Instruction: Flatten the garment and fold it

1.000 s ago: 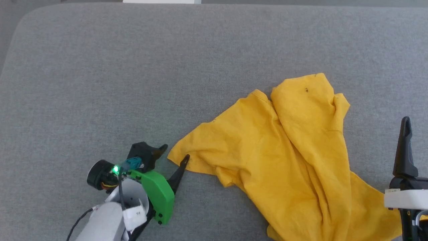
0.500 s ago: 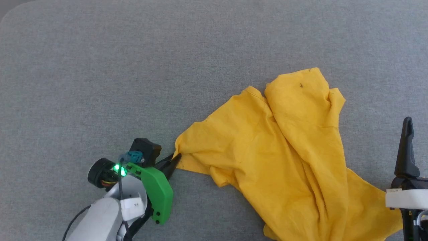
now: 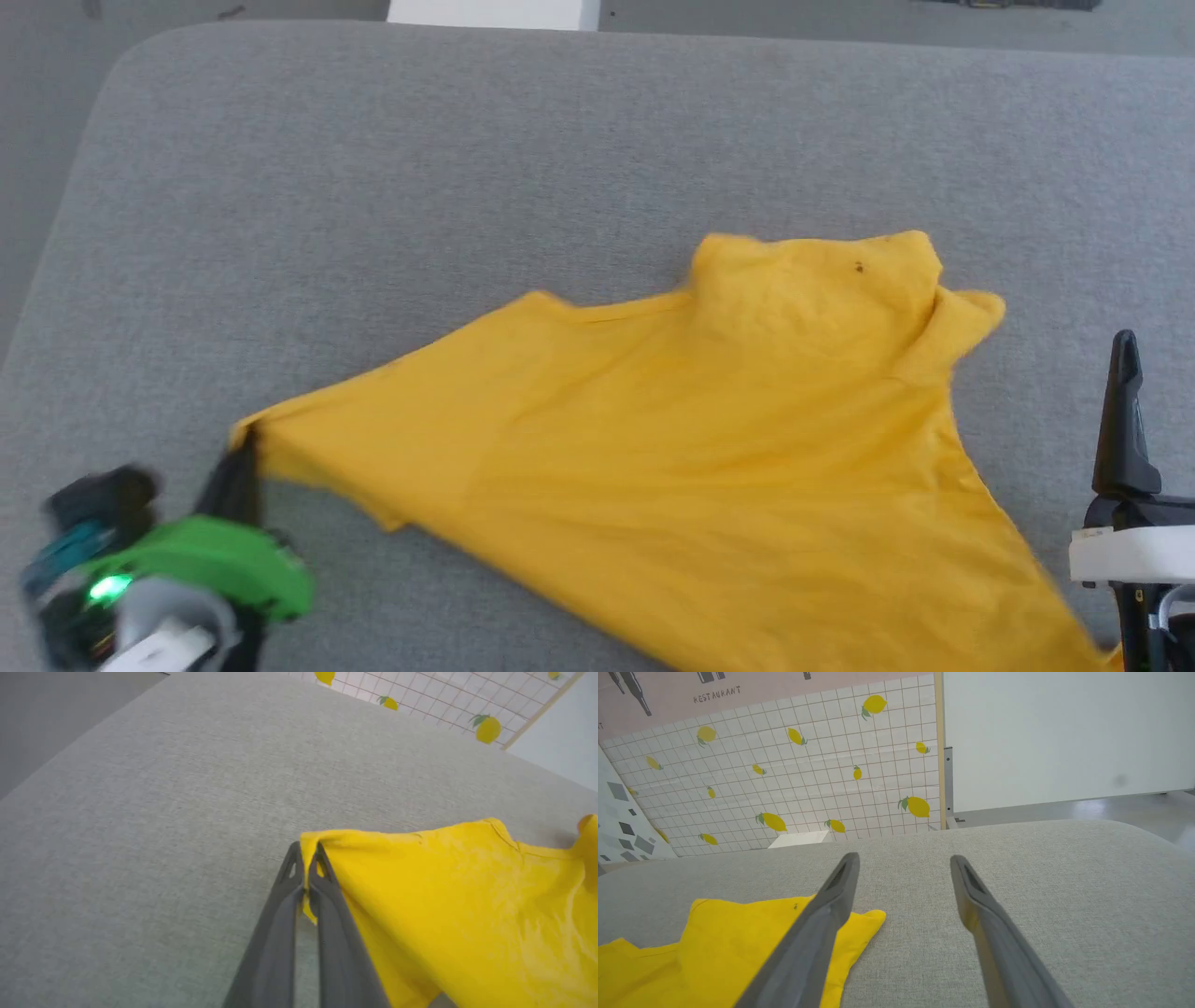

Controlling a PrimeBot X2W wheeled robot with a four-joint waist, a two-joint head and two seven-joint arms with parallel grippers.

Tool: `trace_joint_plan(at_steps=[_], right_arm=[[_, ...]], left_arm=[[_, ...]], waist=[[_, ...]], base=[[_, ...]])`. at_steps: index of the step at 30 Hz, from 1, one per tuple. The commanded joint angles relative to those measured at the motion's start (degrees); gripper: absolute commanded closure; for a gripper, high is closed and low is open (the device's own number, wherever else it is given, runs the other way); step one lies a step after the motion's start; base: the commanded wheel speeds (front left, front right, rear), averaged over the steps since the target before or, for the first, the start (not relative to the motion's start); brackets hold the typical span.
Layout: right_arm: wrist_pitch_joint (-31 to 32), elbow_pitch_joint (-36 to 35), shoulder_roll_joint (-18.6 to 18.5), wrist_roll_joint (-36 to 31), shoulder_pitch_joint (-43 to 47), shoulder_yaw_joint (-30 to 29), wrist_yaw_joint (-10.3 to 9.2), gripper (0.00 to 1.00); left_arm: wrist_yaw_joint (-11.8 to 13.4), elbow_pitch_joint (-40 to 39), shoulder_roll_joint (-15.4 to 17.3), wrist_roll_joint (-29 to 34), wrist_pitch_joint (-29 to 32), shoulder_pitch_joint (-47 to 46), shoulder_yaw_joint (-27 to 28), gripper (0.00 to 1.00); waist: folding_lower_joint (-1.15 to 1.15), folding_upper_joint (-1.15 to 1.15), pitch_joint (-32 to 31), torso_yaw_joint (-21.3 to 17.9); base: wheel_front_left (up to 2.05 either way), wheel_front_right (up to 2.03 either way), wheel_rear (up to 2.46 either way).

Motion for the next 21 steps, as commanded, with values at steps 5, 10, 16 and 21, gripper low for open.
trace_joint_plan(at_steps=[5,10,16,21], right_arm=[[1.17,-0.72,0.0,-0.61,0.82,-0.19,-0.08,0.0],[2.22,-1.2,0.01,-0.91,1.23,-0.13,-0.08,0.0],[5.43,-2.04,0.01,-2.76,-0.32,2.55,-0.08,0.0],[16.22,-2.13,0.01,-4.3,-6.94,8.06,-0.08,0.0]], left_arm=[[6.34,-0.19,4.3,0.12,-1.43,9.11,9.25,1.0],[9.86,-1.2,4.23,0.54,-2.61,12.42,12.65,1.0],[8.51,-3.95,2.01,-0.82,-3.61,10.33,10.6,1.0],[6.25,-5.81,0.41,-1.49,-4.36,6.96,7.36,1.0]], waist=[[0.0,0.0,-1.12,2.19],[0.0,0.0,-0.96,3.4],[0.0,0.0,-0.17,4.36],[0.0,0.0,1.24,4.43]], base=[[0.0,0.0,0.0],[0.0,0.0,0.0],[0.0,0.0,0.0],[0.0,0.0,0.0]])
